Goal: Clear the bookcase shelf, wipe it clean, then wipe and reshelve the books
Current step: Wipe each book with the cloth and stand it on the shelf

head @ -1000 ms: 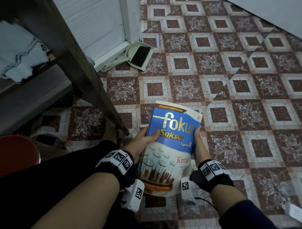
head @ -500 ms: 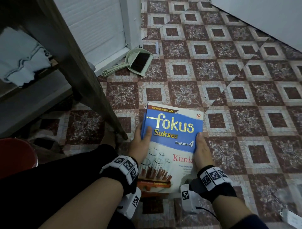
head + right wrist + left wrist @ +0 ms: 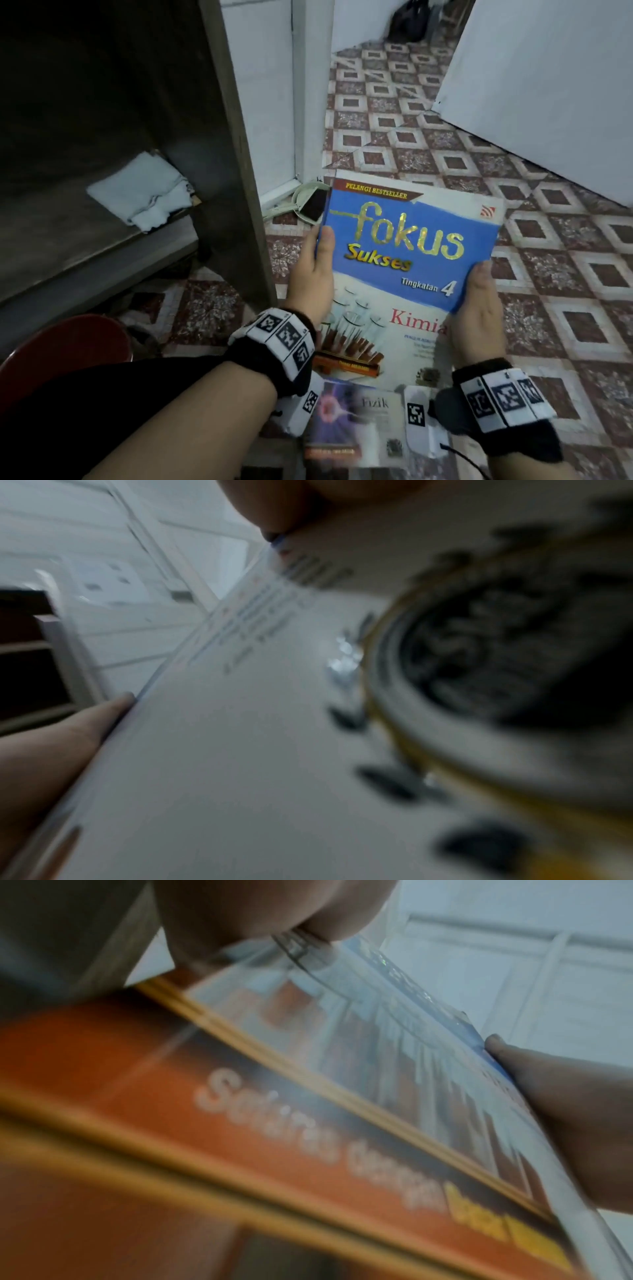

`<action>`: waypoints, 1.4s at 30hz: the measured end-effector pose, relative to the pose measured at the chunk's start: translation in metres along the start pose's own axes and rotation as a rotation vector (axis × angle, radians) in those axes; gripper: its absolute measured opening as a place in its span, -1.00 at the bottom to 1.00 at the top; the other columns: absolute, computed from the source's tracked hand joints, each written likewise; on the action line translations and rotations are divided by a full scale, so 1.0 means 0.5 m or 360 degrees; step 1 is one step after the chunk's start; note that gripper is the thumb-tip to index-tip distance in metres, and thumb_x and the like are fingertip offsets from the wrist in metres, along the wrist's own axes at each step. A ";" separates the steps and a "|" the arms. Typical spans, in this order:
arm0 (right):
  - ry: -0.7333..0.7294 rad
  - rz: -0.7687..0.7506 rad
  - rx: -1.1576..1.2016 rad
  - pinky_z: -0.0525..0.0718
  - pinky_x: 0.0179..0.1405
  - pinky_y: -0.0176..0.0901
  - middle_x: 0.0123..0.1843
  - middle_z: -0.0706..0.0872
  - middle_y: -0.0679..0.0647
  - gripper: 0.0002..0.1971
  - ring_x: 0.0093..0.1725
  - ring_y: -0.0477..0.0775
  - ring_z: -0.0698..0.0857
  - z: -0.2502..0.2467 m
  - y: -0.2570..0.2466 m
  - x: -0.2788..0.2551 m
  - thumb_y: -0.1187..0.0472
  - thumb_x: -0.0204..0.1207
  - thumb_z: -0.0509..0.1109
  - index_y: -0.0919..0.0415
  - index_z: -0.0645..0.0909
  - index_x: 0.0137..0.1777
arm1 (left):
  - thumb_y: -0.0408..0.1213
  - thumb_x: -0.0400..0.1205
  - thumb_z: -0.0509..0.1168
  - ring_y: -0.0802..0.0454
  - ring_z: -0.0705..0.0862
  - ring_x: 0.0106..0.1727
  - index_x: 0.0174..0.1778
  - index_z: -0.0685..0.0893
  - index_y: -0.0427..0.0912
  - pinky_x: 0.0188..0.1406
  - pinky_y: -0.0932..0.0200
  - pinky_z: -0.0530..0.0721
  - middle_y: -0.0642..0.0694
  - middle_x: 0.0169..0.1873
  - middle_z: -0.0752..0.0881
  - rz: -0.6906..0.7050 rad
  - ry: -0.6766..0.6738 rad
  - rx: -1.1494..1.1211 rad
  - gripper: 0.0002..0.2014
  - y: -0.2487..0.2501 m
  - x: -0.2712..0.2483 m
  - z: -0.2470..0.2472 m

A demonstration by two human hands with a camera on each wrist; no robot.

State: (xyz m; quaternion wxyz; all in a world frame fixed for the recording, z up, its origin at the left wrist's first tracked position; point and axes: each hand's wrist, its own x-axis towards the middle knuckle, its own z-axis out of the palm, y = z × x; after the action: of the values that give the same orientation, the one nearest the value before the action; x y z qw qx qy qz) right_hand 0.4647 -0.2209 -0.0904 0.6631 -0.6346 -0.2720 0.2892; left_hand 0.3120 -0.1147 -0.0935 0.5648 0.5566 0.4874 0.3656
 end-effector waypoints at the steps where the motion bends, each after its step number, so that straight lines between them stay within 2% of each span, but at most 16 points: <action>1: -0.0015 -0.0091 -0.0015 0.59 -0.38 -0.57 -0.17 0.78 -0.22 -0.61 -0.27 -0.41 0.73 0.006 -0.031 -0.003 0.10 0.78 -0.10 0.21 0.53 0.26 | 0.14 0.73 -0.06 0.41 0.35 0.28 0.62 0.29 0.07 0.16 0.59 0.28 0.27 0.35 0.45 0.0063 0.0023 -0.0035 -0.46 0.032 -0.008 -0.012; 5: -0.0086 -0.0415 0.0057 0.71 -0.13 -0.36 0.03 0.83 -0.11 -0.58 0.01 -0.17 0.79 0.040 -0.143 -0.018 -0.03 0.73 -0.05 0.08 0.60 0.25 | 0.18 0.69 -0.07 0.65 0.40 0.09 0.54 0.33 0.19 0.00 0.71 0.26 0.52 0.09 0.42 0.0306 0.0146 -0.0129 -0.51 0.151 -0.051 -0.069; 7: -0.0165 -0.0570 0.0115 0.73 -0.07 -0.30 0.09 0.82 -0.09 -0.54 0.09 -0.07 0.79 0.067 -0.205 -0.039 -0.09 0.68 -0.03 0.09 0.60 0.28 | 0.26 0.60 -0.09 0.59 0.40 0.13 0.57 0.32 0.16 -0.08 0.72 0.27 0.52 0.09 0.41 0.0438 0.0218 -0.0150 -0.39 0.210 -0.079 -0.109; 9: -0.0258 -0.0711 0.0154 0.71 -0.12 -0.38 0.05 0.82 -0.14 -0.54 0.06 -0.12 0.79 0.098 -0.266 -0.065 -0.07 0.66 -0.05 0.12 0.59 0.26 | 0.30 0.53 -0.10 0.48 0.35 0.27 0.61 0.28 0.15 -0.06 0.71 0.25 0.44 0.19 0.39 0.0542 0.0284 -0.0160 -0.30 0.256 -0.106 -0.153; 12: -0.0414 -0.0913 0.0153 0.67 -0.16 -0.49 -0.03 0.81 -0.28 -0.56 -0.01 -0.26 0.78 0.156 -0.337 -0.107 -0.01 0.68 -0.09 0.13 0.58 0.23 | 0.32 0.55 -0.11 0.47 0.34 0.34 0.60 0.28 0.18 0.10 0.67 0.27 0.44 0.29 0.38 0.0653 0.0413 -0.0176 -0.32 0.303 -0.147 -0.230; 15: -0.0605 -0.0996 0.0229 0.65 -0.18 -0.53 -0.06 0.80 -0.36 -0.57 -0.03 -0.32 0.77 0.224 -0.376 -0.140 0.06 0.72 -0.11 0.18 0.56 0.26 | 0.37 0.50 -0.10 0.37 0.46 0.42 0.57 0.37 0.16 0.42 0.32 0.39 0.30 0.45 0.47 0.0745 0.0563 -0.0164 -0.27 0.331 -0.184 -0.316; 18: -0.0830 -0.1015 0.0388 0.71 -0.12 -0.40 0.03 0.82 -0.20 -0.59 0.03 -0.16 0.79 0.310 -0.400 -0.174 0.09 0.74 -0.09 0.17 0.57 0.26 | 0.37 0.51 -0.08 0.33 0.55 0.36 0.49 0.44 0.11 0.43 0.21 0.48 0.23 0.40 0.57 0.0788 0.0724 -0.0174 -0.30 0.343 -0.213 -0.411; 21: -0.1079 -0.0953 0.0490 0.74 0.04 -0.19 0.23 0.77 0.03 -0.54 0.19 0.03 0.76 0.402 -0.400 -0.201 0.07 0.75 -0.08 0.25 0.44 0.48 | 0.42 0.49 -0.07 0.18 0.57 0.40 0.51 0.45 0.12 0.49 -0.05 0.48 0.15 0.38 0.61 0.0773 0.0912 -0.0157 -0.26 0.332 -0.234 -0.507; 25: -0.1296 -0.0766 0.0430 0.63 0.31 0.23 0.39 0.66 0.07 -0.42 0.34 0.13 0.67 0.527 -0.359 -0.222 -0.13 0.71 0.01 0.11 0.21 0.65 | 0.37 0.54 -0.07 0.17 0.61 0.35 0.47 0.49 0.10 0.44 -0.02 0.52 0.13 0.32 0.66 0.0686 0.1110 -0.0161 -0.32 0.284 -0.249 -0.615; 28: -0.1448 -0.0618 0.0292 0.73 0.15 0.24 0.28 0.74 0.09 -0.41 0.20 0.15 0.76 0.618 -0.301 -0.227 -0.16 0.69 0.02 0.08 0.20 0.65 | 0.32 0.60 -0.06 0.14 0.68 0.25 0.40 0.54 0.06 0.30 0.04 0.61 0.08 0.24 0.71 0.0580 0.1239 -0.0181 -0.39 0.226 -0.241 -0.678; 30: -0.1480 -0.0534 0.0178 0.70 0.19 0.25 0.33 0.70 0.10 -0.38 0.24 0.13 0.73 0.681 -0.253 -0.223 -0.26 0.67 0.05 0.04 0.24 0.63 | 0.26 0.65 -0.06 0.14 0.70 0.18 0.36 0.57 0.02 0.15 0.16 0.63 0.07 0.19 0.73 0.0471 0.1300 -0.0178 -0.44 0.183 -0.227 -0.714; 32: -0.1505 -0.0383 0.0071 0.66 0.26 0.28 0.35 0.69 0.09 -0.36 0.26 0.12 0.72 0.740 -0.205 -0.213 -0.31 0.63 0.08 0.02 0.32 0.60 | 0.25 0.67 -0.08 0.13 0.66 0.22 0.33 0.57 0.03 0.16 0.13 0.56 0.13 0.20 0.70 0.0342 0.1326 -0.0148 -0.46 0.134 -0.204 -0.747; 34: -0.1559 -0.0148 -0.0021 0.74 0.14 0.16 0.21 0.77 0.10 -0.44 0.14 0.14 0.78 0.794 -0.154 -0.194 -0.26 0.66 0.07 0.06 0.45 0.51 | 0.25 0.68 -0.12 0.10 0.57 0.30 0.35 0.52 0.07 0.24 0.14 0.45 0.17 0.27 0.61 0.0158 0.1320 -0.0073 -0.48 0.081 -0.174 -0.775; 37: -0.1603 0.0270 -0.0144 0.74 -0.26 -0.24 0.13 0.80 0.14 -0.53 -0.01 0.11 0.81 0.862 -0.089 -0.159 -0.08 0.75 0.02 0.21 0.58 0.38 | 0.34 0.64 -0.09 -0.08 0.50 0.46 0.51 0.48 -0.04 0.33 0.07 0.41 -0.02 0.44 0.54 -0.0088 0.1312 -0.0061 -0.31 0.006 -0.111 -0.808; 39: -0.1626 0.0363 -0.0375 0.66 -0.41 -0.38 0.05 0.79 0.13 -0.50 -0.15 0.02 0.79 0.903 -0.057 -0.131 -0.06 0.76 0.01 0.28 0.64 0.29 | 0.45 0.57 -0.10 -0.13 0.46 0.50 0.55 0.44 -0.12 0.39 0.03 0.39 -0.10 0.51 0.50 -0.0222 0.1288 -0.0058 -0.16 -0.034 -0.065 -0.827; 42: -0.1606 0.0381 -0.0640 0.60 -0.51 -0.41 0.03 0.77 0.19 -0.48 -0.28 0.00 0.71 0.961 -0.018 -0.087 -0.05 0.76 0.02 0.34 0.67 0.20 | 0.27 0.68 -0.12 -0.18 0.36 0.58 0.63 0.31 -0.20 0.48 0.00 0.33 -0.21 0.60 0.36 -0.0445 0.1257 -0.0047 -0.25 -0.081 -0.003 -0.856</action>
State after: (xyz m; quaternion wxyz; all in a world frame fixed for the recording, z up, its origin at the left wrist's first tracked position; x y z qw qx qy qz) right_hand 0.0855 0.0761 -0.0587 0.2790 -0.5580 -0.5316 0.5729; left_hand -0.1035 -0.0041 -0.0924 0.3866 0.2940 0.7321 0.4777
